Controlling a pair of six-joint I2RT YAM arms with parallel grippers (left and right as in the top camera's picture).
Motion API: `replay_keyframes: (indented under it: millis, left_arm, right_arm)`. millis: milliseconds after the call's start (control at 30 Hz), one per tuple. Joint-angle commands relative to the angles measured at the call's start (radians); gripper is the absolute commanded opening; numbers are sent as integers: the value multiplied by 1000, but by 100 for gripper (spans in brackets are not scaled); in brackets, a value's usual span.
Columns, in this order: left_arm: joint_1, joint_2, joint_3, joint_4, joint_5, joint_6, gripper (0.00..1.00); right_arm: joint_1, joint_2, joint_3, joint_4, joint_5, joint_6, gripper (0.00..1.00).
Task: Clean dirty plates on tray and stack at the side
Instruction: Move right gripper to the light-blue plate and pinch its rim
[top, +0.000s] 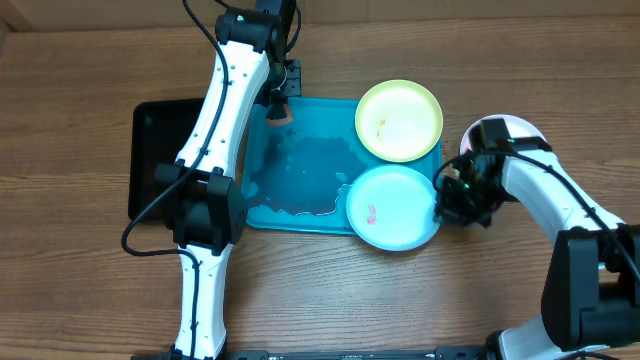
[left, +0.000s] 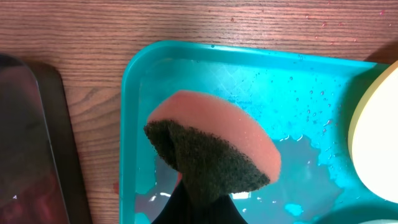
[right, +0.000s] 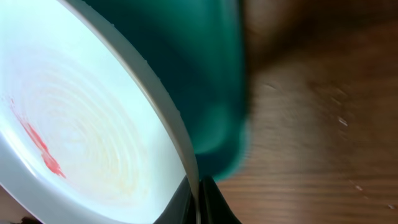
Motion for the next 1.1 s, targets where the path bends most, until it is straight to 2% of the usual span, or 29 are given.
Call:
replay_keyframes:
  millis: [0, 333, 533, 633, 733, 867, 1067]
  left_arm:
    - [-7, -7, -2, 1, 1, 20, 4]
    - [16, -8, 47, -23, 7, 49, 4]
    - [64, -8, 234, -103, 8, 53, 4]
    - [68, -8, 294, -128, 8, 53, 4]
    - [66, -8, 301, -148, 8, 52, 4]
    - [64, -8, 280, -172, 8, 48, 4]
    - [65, -8, 270, -187, 8, 48, 4]
  right_arm:
    - [80, -24, 101, 13, -8, 20, 4]
    - [346, 25, 166, 309, 164, 268, 4]
    - [396, 186, 283, 315, 176, 294, 4]
    - [420, 257, 359, 306, 230, 359, 4]
    - [443, 297, 394, 321, 259, 421, 4]
    - [454, 313, 394, 331, 270, 427, 4]
    - [451, 358, 394, 330, 251, 411, 16]
